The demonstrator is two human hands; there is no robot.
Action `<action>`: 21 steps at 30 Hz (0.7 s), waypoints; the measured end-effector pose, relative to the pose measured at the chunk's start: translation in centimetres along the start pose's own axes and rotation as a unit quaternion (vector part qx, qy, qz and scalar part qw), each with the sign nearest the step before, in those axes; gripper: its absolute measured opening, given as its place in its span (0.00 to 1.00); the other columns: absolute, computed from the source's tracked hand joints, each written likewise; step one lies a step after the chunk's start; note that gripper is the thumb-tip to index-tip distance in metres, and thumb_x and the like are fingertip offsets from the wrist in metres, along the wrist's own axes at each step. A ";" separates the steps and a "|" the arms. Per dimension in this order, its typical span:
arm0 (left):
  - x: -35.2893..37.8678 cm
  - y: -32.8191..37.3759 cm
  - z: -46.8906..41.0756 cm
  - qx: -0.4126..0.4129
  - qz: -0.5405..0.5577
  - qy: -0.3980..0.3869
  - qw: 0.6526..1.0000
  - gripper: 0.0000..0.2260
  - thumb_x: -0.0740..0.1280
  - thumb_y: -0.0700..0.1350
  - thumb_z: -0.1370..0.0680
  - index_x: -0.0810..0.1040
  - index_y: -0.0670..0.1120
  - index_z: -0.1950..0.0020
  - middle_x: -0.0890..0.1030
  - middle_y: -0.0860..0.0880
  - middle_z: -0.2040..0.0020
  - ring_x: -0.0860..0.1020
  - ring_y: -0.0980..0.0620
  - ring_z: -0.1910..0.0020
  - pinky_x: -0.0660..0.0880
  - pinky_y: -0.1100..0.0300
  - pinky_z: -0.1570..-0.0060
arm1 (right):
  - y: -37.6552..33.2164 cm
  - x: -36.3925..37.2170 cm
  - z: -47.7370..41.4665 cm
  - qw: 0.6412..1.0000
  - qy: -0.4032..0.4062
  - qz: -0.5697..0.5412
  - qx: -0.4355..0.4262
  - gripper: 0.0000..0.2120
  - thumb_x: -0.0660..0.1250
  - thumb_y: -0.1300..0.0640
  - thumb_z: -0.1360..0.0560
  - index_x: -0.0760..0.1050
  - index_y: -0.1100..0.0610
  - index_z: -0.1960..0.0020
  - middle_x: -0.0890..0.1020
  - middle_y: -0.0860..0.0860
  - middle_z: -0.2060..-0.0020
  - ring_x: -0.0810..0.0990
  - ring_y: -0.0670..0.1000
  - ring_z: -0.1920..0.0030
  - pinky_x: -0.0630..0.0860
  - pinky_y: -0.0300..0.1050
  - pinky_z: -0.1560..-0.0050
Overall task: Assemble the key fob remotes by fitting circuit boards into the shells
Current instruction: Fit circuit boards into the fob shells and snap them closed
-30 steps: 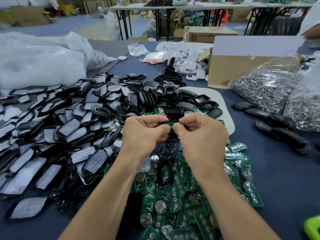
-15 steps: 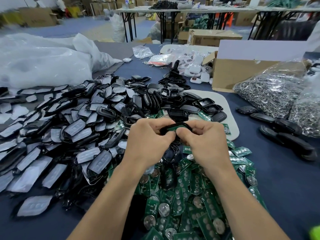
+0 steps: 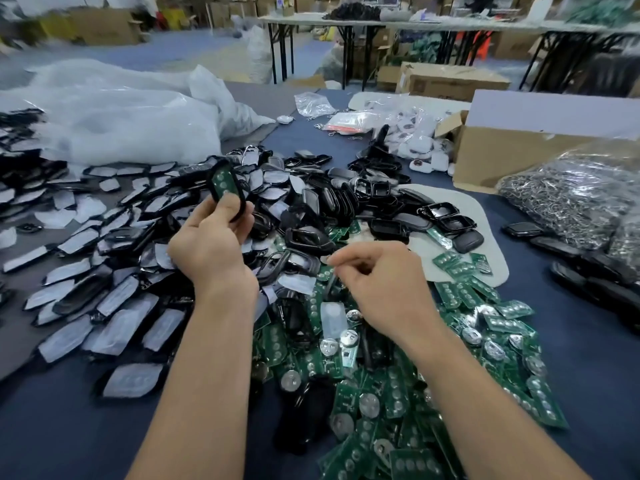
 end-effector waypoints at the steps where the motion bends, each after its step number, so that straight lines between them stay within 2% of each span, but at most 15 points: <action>1: -0.3 0.1 -0.4 -0.006 0.015 0.023 1.000 0.04 0.74 0.31 0.24 0.83 0.38 0.52 0.86 0.44 0.62 0.84 0.51 0.69 0.80 0.65 0.64 | -0.8 0.9 -0.6 1.000 -0.017 0.015 -0.019 0.12 0.70 0.63 0.21 0.88 0.48 0.53 0.86 0.40 0.65 0.80 0.44 0.73 0.76 0.34 0.73; 3: -0.7 0.0 -0.8 -0.004 0.033 0.056 0.998 0.03 0.73 0.31 0.22 0.81 0.38 0.51 0.84 0.43 0.59 0.83 0.52 0.70 0.80 0.65 0.62 | -2.5 2.9 -2.1 0.997 -0.042 0.041 -0.044 0.13 0.68 0.64 0.21 0.89 0.51 0.51 0.87 0.44 0.61 0.77 0.39 0.75 0.72 0.29 0.73; 6: -1.1 0.0 -1.3 0.016 0.069 0.080 0.994 0.03 0.67 0.31 0.19 0.76 0.38 0.52 0.81 0.44 0.62 0.80 0.52 0.71 0.79 0.62 0.64 | -4.7 5.8 -4.5 0.991 -0.073 0.091 -0.072 0.14 0.65 0.64 0.20 0.88 0.50 0.51 0.84 0.46 0.63 0.74 0.41 0.75 0.68 0.28 0.71; 8: -1.3 0.1 -1.7 0.032 0.089 0.086 0.992 0.04 0.63 0.31 0.19 0.73 0.39 0.50 0.80 0.43 0.64 0.78 0.51 0.72 0.78 0.60 0.67 | -6.0 7.7 -6.1 0.981 -0.095 0.139 -0.092 0.14 0.66 0.64 0.21 0.88 0.51 0.50 0.84 0.49 0.62 0.78 0.45 0.68 0.76 0.38 0.64; 9: -1.4 0.0 -2.0 0.036 0.092 0.091 0.991 0.04 0.63 0.31 0.19 0.73 0.39 0.49 0.79 0.43 0.64 0.77 0.50 0.72 0.77 0.60 0.68 | -6.5 8.6 -6.8 0.974 -0.109 0.170 -0.102 0.14 0.66 0.66 0.23 0.88 0.52 0.49 0.85 0.52 0.58 0.82 0.51 0.62 0.80 0.43 0.58; 11: -1.7 -0.2 -2.4 0.029 0.095 0.097 0.990 0.04 0.62 0.31 0.18 0.73 0.38 0.47 0.79 0.43 0.65 0.76 0.50 0.73 0.76 0.60 0.70 | -7.0 10.2 -7.7 0.962 -0.135 0.209 -0.115 0.15 0.66 0.66 0.24 0.87 0.54 0.47 0.86 0.57 0.52 0.83 0.59 0.52 0.82 0.49 0.50; 15: -1.8 -0.4 -2.7 0.004 0.101 0.098 0.990 0.06 0.63 0.32 0.18 0.75 0.36 0.42 0.80 0.44 0.66 0.75 0.51 0.74 0.73 0.61 0.73 | -7.0 11.8 -8.6 0.921 -0.183 0.311 -0.149 0.10 0.68 0.61 0.24 0.86 0.55 0.47 0.84 0.57 0.54 0.83 0.61 0.50 0.79 0.47 0.55; 18: -1.7 -0.4 -2.8 0.000 0.097 0.098 0.990 0.05 0.64 0.32 0.18 0.76 0.36 0.44 0.81 0.46 0.69 0.74 0.52 0.75 0.72 0.62 0.74 | -7.3 11.9 -8.9 0.920 -0.183 0.318 -0.136 0.07 0.70 0.60 0.27 0.84 0.56 0.50 0.82 0.57 0.59 0.83 0.62 0.53 0.77 0.49 0.59; 20: -1.5 -0.3 -2.7 -0.002 0.088 0.096 0.992 0.02 0.64 0.32 0.19 0.75 0.37 0.48 0.80 0.47 0.70 0.74 0.53 0.76 0.72 0.62 0.75 | -7.5 12.0 -8.1 0.922 -0.154 0.328 -0.140 0.02 0.68 0.60 0.25 0.77 0.58 0.57 0.78 0.58 0.62 0.82 0.64 0.54 0.69 0.49 0.62; 21: -1.5 -0.3 -2.6 -0.004 0.082 0.094 0.992 0.03 0.64 0.33 0.19 0.75 0.38 0.50 0.80 0.47 0.70 0.74 0.53 0.76 0.72 0.63 0.75 | -7.4 11.9 -7.5 0.922 -0.138 0.334 -0.138 0.09 0.67 0.59 0.24 0.71 0.56 0.62 0.76 0.57 0.62 0.82 0.65 0.54 0.66 0.49 0.62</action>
Point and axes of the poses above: each hand's wrist, its own z-axis away from the middle knuckle, its own x-axis out of the palm, y = z × x, the point moved 2 cm from there along -z, towards the middle knuckle
